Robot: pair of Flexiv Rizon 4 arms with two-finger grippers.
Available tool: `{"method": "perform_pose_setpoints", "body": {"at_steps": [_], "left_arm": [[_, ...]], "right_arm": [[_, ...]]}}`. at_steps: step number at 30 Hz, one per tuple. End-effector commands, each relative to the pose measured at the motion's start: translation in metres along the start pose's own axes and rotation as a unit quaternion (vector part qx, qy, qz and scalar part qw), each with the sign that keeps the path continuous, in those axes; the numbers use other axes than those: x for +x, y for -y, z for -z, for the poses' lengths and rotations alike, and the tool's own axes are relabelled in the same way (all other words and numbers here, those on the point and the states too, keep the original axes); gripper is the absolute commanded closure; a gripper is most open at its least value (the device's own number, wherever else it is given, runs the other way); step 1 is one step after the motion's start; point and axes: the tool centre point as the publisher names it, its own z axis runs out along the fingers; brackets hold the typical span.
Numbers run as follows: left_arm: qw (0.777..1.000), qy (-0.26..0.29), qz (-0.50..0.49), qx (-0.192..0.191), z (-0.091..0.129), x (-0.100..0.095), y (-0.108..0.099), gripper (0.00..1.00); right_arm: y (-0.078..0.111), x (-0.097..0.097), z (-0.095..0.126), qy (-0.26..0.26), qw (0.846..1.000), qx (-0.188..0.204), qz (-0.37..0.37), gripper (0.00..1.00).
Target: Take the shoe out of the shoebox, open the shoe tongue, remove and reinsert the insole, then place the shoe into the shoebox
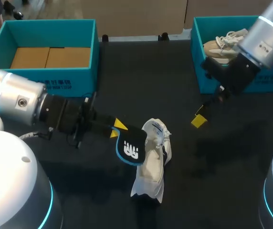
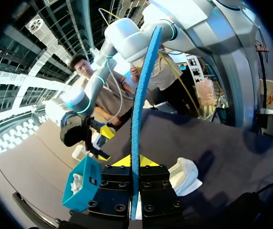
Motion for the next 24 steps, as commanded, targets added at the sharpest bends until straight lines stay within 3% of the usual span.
{"method": "perform_pose_setpoints", "body": {"at_steps": [1,4,6,11,18,24], "left_arm": [[1.0,0.001,0.0,-0.002,0.0,0.002,0.002,1.0],[1.0,0.001,0.0,-0.002,0.0,0.002,0.002,1.0],[0.999,0.001,0.019,0.029,-0.004,0.004,0.009,1.0],[0.997,-0.016,0.056,0.055,-0.011,0.015,0.02,1.0],[0.982,-0.03,0.143,0.118,-0.019,0.028,0.034,1.0],[0.982,-0.035,0.139,0.119,-0.019,0.029,0.036,1.0]], "right_arm": [[0.004,0.004,0.0,0.009,1.0,-0.006,0.0,0.0],[0.004,0.004,0.0,0.009,1.0,-0.006,0.0,0.0],[0.006,0.003,0.001,0.042,0.998,0.015,0.035,0.0],[0.031,-0.002,-0.012,0.087,0.992,0.02,0.086,0.0],[0.062,-0.006,-0.032,0.128,0.988,0.018,0.085,0.0],[0.067,-0.007,-0.036,0.128,0.989,0.022,0.068,0.0]]}}
